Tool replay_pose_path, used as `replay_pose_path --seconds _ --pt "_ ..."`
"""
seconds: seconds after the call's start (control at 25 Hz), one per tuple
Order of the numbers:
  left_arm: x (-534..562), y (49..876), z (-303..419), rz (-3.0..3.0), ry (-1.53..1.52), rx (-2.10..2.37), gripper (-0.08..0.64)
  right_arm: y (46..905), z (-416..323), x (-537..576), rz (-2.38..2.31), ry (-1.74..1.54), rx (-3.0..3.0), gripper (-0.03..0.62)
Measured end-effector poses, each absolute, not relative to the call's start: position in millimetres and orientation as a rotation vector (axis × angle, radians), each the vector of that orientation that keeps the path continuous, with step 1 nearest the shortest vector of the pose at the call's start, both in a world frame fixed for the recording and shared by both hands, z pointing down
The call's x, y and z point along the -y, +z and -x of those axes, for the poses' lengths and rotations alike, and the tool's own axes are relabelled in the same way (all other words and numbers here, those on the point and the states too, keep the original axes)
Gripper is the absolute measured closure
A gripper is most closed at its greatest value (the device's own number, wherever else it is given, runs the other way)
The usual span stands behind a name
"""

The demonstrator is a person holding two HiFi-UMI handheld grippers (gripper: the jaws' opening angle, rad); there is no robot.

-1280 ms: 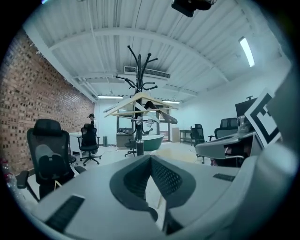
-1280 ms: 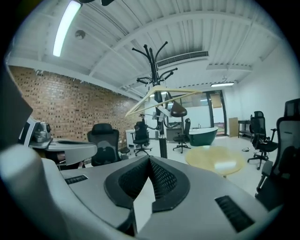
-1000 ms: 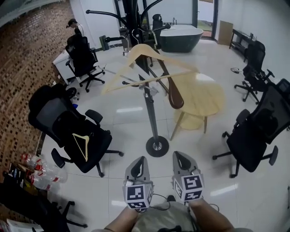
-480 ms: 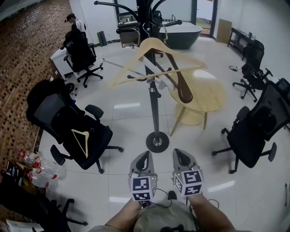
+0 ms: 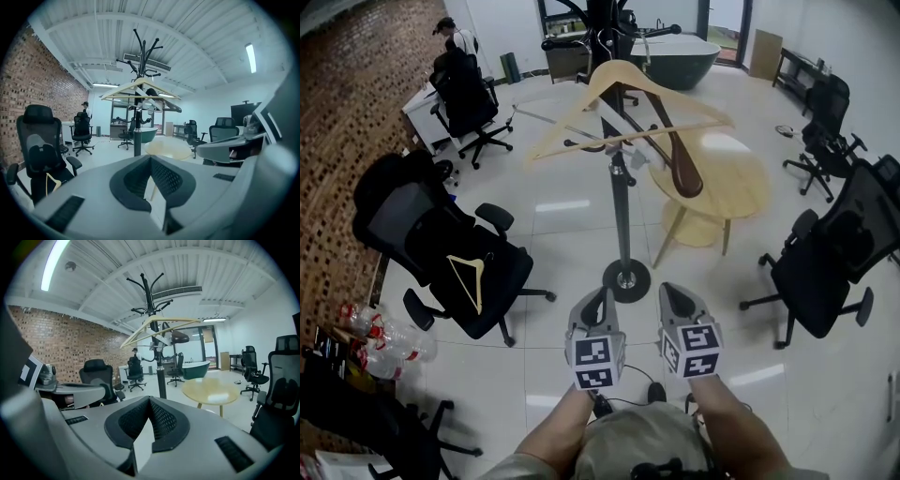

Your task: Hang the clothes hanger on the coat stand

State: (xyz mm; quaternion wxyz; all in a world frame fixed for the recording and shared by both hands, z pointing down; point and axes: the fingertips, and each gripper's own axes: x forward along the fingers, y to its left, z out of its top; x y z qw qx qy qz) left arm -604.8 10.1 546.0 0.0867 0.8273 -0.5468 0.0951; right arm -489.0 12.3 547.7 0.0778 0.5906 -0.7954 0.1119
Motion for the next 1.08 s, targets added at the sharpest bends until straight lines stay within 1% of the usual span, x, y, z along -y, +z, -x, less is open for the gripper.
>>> replay_pose_path --seconds 1.08 --pt "-21 551 601 -2.450 0.292 1.635 0.548 559 491 -24 -1.756 0.372 2.387 0.592"
